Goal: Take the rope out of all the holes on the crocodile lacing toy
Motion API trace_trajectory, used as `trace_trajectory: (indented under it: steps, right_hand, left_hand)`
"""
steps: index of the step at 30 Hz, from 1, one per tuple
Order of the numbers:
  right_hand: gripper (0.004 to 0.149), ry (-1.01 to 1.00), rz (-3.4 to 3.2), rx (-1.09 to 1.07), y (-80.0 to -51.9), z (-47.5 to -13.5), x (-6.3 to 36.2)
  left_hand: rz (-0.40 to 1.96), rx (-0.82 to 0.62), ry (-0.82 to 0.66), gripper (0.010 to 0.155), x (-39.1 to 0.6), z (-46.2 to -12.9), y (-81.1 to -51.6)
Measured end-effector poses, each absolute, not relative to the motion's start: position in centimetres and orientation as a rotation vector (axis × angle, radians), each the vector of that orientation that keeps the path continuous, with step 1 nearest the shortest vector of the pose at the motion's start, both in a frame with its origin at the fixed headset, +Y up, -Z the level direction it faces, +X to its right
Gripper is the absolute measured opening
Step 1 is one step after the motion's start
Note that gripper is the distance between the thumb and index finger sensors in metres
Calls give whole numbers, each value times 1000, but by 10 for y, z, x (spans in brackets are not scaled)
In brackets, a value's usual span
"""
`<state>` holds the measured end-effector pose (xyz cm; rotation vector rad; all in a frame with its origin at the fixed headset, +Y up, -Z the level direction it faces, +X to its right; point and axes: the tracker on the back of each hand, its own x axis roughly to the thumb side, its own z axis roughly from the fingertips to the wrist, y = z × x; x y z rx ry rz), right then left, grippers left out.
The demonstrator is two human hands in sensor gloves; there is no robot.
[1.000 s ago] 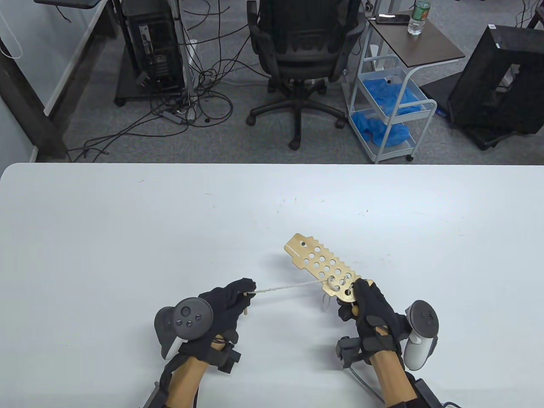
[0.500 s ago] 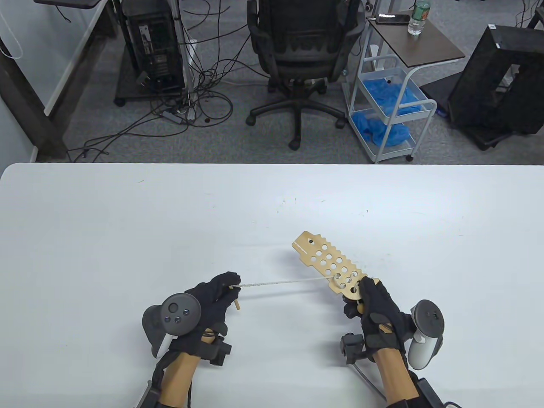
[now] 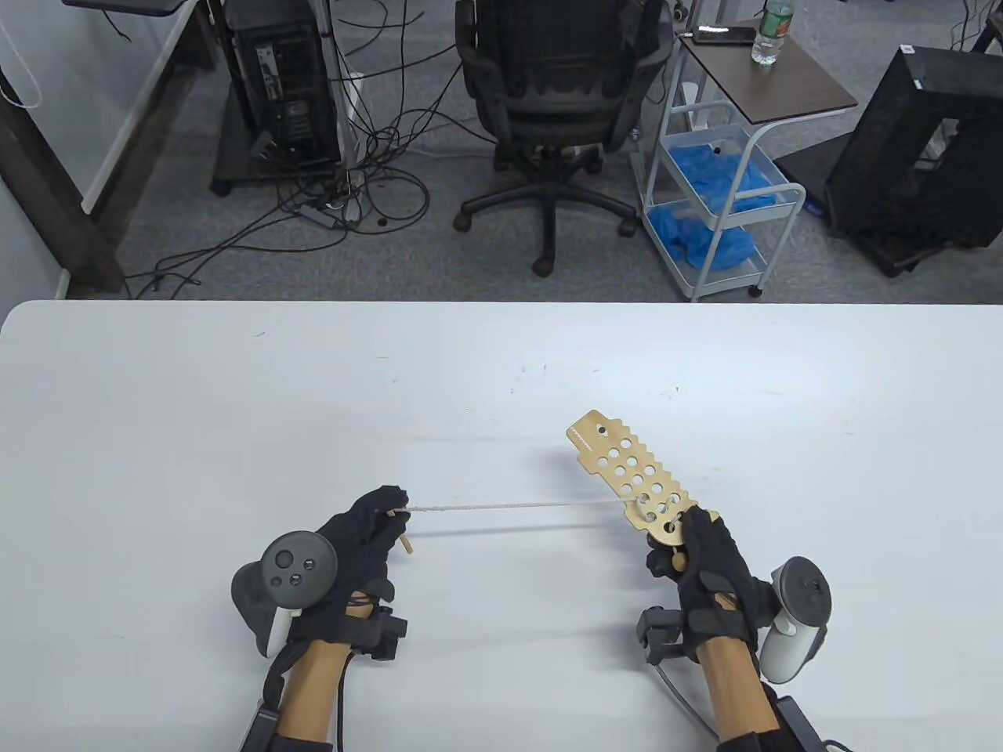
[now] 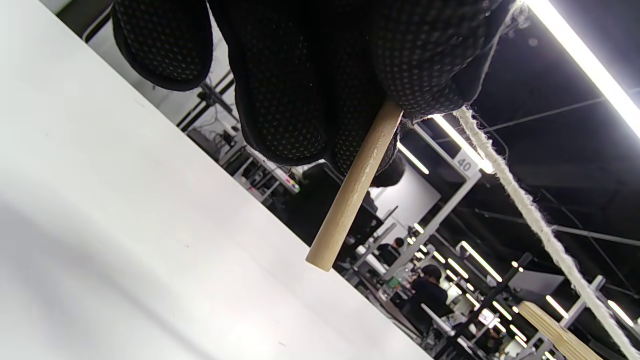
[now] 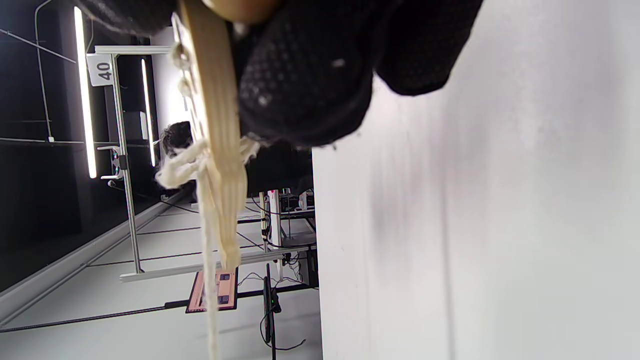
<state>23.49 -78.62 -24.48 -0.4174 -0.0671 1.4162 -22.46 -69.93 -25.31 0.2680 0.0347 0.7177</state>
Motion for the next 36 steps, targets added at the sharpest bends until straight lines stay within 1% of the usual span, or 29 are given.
trace_trajectory:
  steps: [16, 26, 36]
  right_hand:
    - [47, -110, 1283, -460, -791, -241, 248]
    - [47, -118, 1208, -460, -794, -240, 252]
    - [47, -130, 1182, -472, -795, -239, 254]
  left_hand:
    - [820, 297, 201, 47, -261, -255, -705]
    - [933, 302, 282, 47, -281, -254, -711]
    - [991, 296, 328, 47, -290, -255, -718]
